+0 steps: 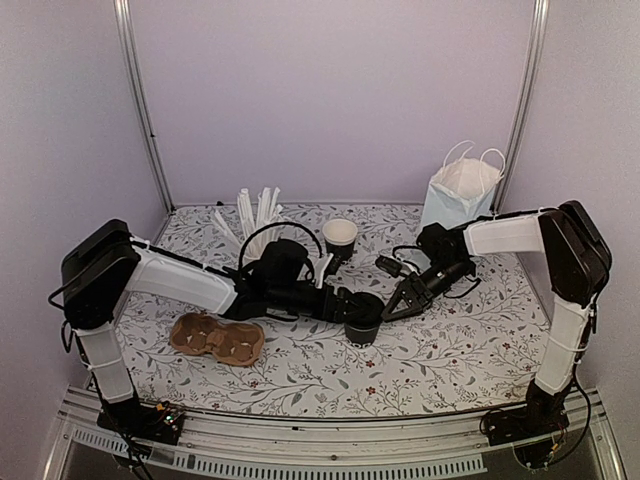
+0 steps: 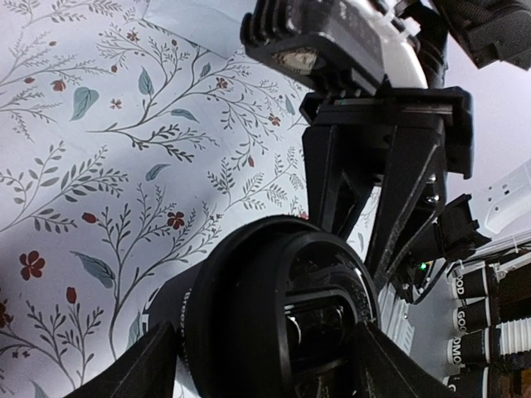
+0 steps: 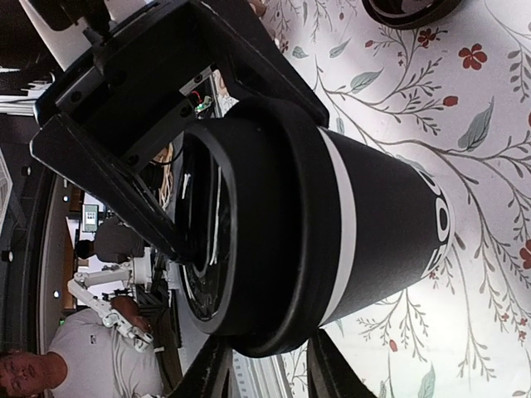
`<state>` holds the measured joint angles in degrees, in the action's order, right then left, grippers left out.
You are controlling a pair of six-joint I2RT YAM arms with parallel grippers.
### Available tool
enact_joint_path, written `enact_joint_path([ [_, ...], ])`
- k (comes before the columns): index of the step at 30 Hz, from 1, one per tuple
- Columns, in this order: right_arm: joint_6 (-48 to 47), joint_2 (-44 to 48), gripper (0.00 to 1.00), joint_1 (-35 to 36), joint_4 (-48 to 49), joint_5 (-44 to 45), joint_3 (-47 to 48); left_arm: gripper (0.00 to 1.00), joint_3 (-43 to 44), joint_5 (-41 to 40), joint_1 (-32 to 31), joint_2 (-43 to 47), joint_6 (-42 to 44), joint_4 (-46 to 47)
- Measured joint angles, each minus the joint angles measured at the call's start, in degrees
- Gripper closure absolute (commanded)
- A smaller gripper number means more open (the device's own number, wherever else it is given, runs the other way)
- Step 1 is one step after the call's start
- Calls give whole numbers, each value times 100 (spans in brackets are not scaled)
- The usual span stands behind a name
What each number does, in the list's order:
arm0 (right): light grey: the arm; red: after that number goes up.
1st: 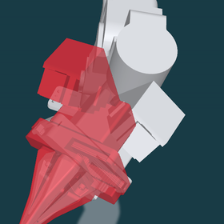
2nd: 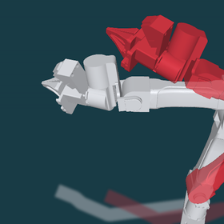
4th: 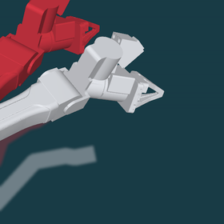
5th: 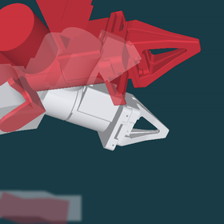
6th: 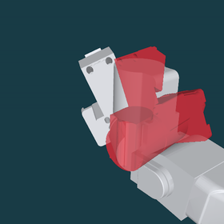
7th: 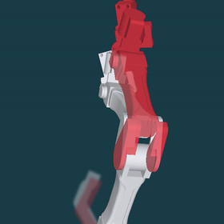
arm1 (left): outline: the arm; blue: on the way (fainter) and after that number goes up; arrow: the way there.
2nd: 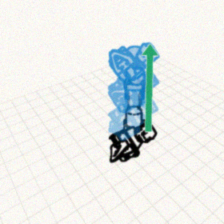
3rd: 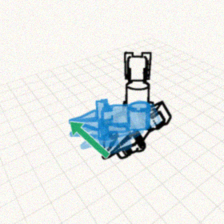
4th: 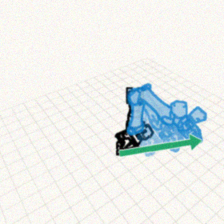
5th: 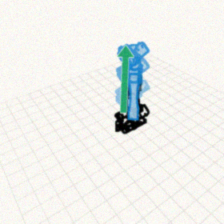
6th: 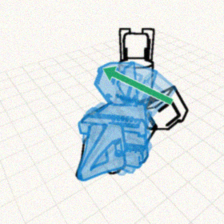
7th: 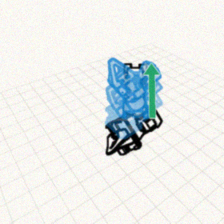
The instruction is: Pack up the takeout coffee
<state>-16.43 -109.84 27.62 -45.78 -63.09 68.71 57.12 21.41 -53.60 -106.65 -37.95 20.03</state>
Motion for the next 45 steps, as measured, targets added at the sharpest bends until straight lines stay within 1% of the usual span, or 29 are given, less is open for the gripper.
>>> enact_joint_path([
  [6, 267, -81, 79, -24, 57, -179, -96, 28, -94, -2, 11, -35, -4, 221],
  [8, 256, -116, 78, -35, 66, -297, -107, 27, -125, 0, 15, -50, -2, 308],
  [11, 160, -118, 72, -50, 44, -459, -101, 23, -149, 0, 20, -52, 31, 380],
  [15, -131, -70, 60, -52, 68, -365, -101, 15, -92, -11, 17, -52, 175, 286],
  [17, -271, -7, 55, -52, 76, -223, -105, 12, 81, -52, 15, -59, 299, 31],
  [19, -361, 83, 53, -39, 74, -31, -109, 11, 350, -127, 15, -85, 459, -310],
  [24, -557, 229, 50, -24, 74, 271, -146, 6, 964, -278, 15, -111, 796, -820],
  [30, -678, 275, 47, -24, 59, 623, -216, 5, 1191, -385, 26, -111, 997, -1099],
  [36, -800, 332, 45, -24, -9, 715, -216, 0, 1121, -726, 26, 9, 1167, -1287],
  [41, -874, 498, 45, -24, -35, 715, -214, 0, 833, -1176, 15, 538, 1335, -1410],
  [45, -949, 560, 45, -24, -26, 791, -219, 0, 575, -1683, -103, 1001, 1620, -1521],
])
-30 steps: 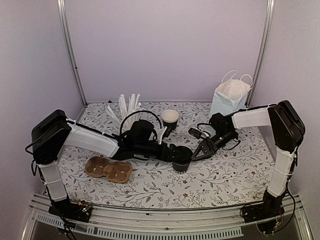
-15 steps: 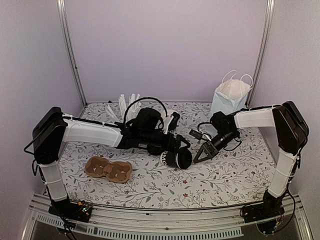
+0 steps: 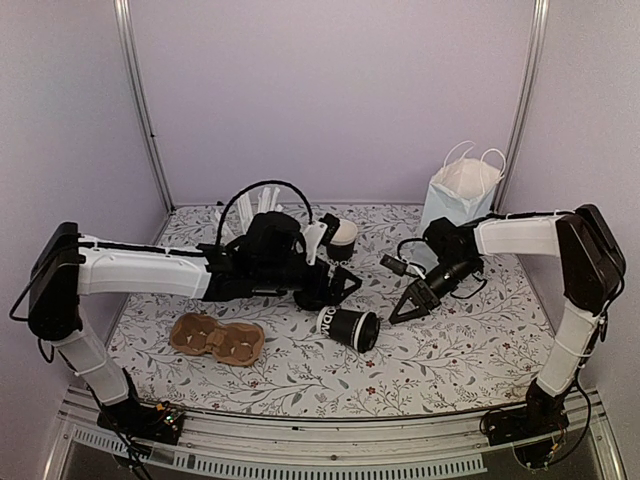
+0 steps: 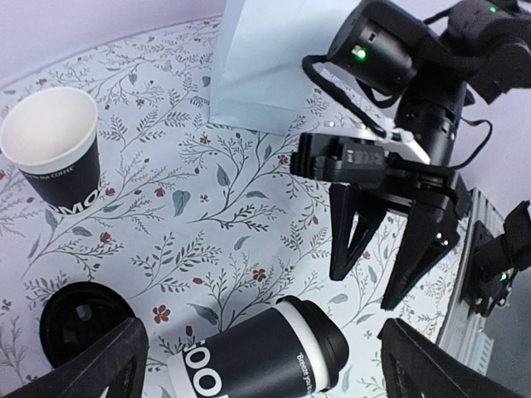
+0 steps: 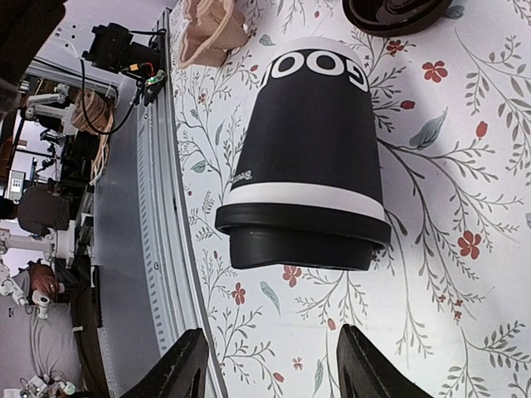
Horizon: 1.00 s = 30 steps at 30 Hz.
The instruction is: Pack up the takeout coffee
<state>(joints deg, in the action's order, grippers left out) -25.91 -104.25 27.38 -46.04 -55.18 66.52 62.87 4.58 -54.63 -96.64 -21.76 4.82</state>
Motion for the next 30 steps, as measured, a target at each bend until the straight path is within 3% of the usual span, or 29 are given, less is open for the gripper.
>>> enact_joint_path([
  [9, -149, 870, 43, 153, 671, 1126, -601, 13, -546, -186, -323, 518, 1069, -407],
  [15, -221, 1552, 30, 944, 1360, 2218, -1134, 13, -787, -146, -323, 365, 1292, -555],
  [18, -184, 1541, 20, 1311, 1611, 2662, -1185, 13, -787, -179, -284, 114, 1246, -446],
  [30, 179, 1333, 18, 1572, 2468, 3816, -1305, 20, -774, 234, -90, -859, 457, 420],
])
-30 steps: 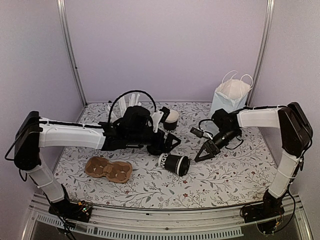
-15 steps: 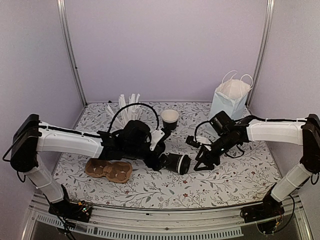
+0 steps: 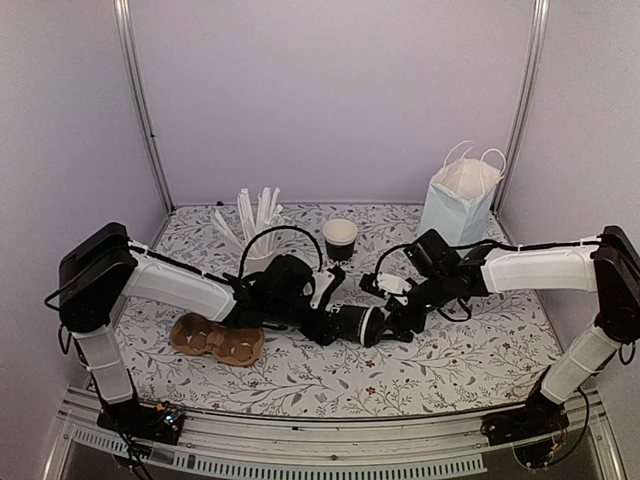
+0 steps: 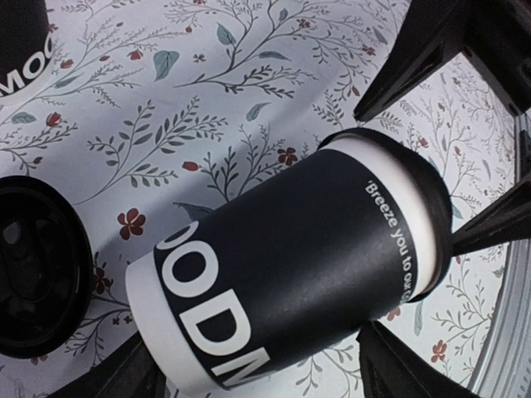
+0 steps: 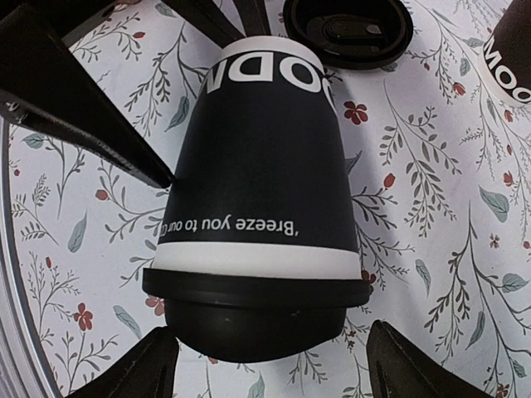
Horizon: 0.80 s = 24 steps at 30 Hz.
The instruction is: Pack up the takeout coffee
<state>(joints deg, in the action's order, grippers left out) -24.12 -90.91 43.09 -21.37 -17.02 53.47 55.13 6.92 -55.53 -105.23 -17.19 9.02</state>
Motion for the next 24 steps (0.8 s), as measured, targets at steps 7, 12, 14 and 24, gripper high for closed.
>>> enact_joint_path([
  [7, 127, -358, 18, 2, 127, 57, 2, 23, 0, 188, 74, -114, -181, 293],
  [12, 155, -409, 16, 2, 129, -44, 2, 25, -17, 332, 92, -162, -256, 417],
  [14, 168, -409, 16, 2, 125, -83, 2, 27, -37, 378, 105, -184, -282, 448],
  [24, 341, -643, 35, -15, 101, -109, 212, 29, -57, 560, 181, -280, -389, 564],
])
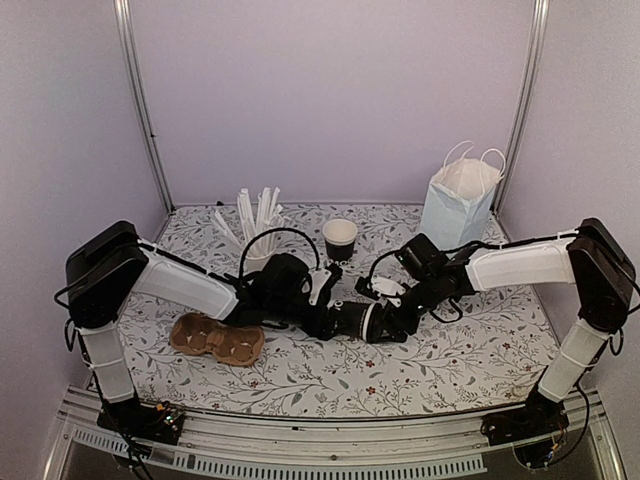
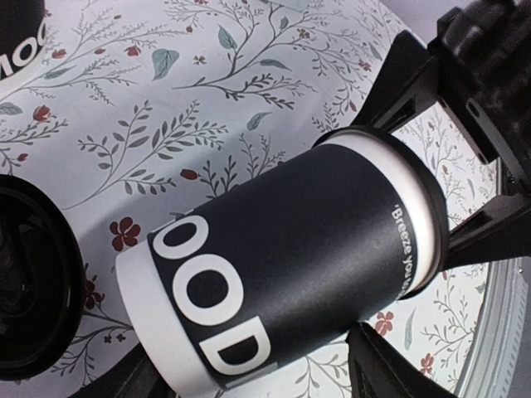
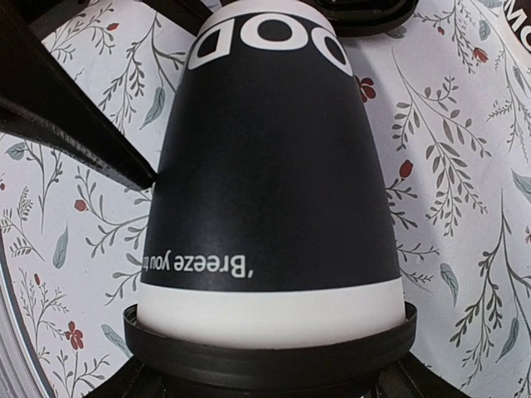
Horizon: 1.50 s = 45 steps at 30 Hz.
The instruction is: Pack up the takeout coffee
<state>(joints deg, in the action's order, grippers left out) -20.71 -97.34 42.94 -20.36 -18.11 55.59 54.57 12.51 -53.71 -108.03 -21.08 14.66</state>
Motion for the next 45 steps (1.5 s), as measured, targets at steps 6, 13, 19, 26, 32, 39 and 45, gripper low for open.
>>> enact_joint_path([
  [6, -24, -22, 41, 4, -133, 33, 72, 26, -26, 52, 26, 13, -11, 9],
  [13, -743, 485, 41, 20, -1143, 431, 236, 24, -358, 24, 24, 627, 13, -157],
  [19, -1919, 1104, 41, 20, -2341, 1115, 638, 23, -566, -232, 24, 1414, 79, -262],
  [26, -2979, 1150, 41, 20, -3821, 2345, 1298, 23, -684, -531, 26, 1681, 138, -302],
  [32, -3191, 968, 39, 33, -4881, 3685, 1631, 23, -807, -634, 37, 1705, 138, -302],
  [39, -3189, 798, 33, 81, -5556, 5198, 1198, 23, -857, -632, 39, 1705, 138, -271],
  [45, -3292, 796, 21, 107, -5705, 5963, 1003, 22, -935, -605, 39, 1707, 133, -120],
])
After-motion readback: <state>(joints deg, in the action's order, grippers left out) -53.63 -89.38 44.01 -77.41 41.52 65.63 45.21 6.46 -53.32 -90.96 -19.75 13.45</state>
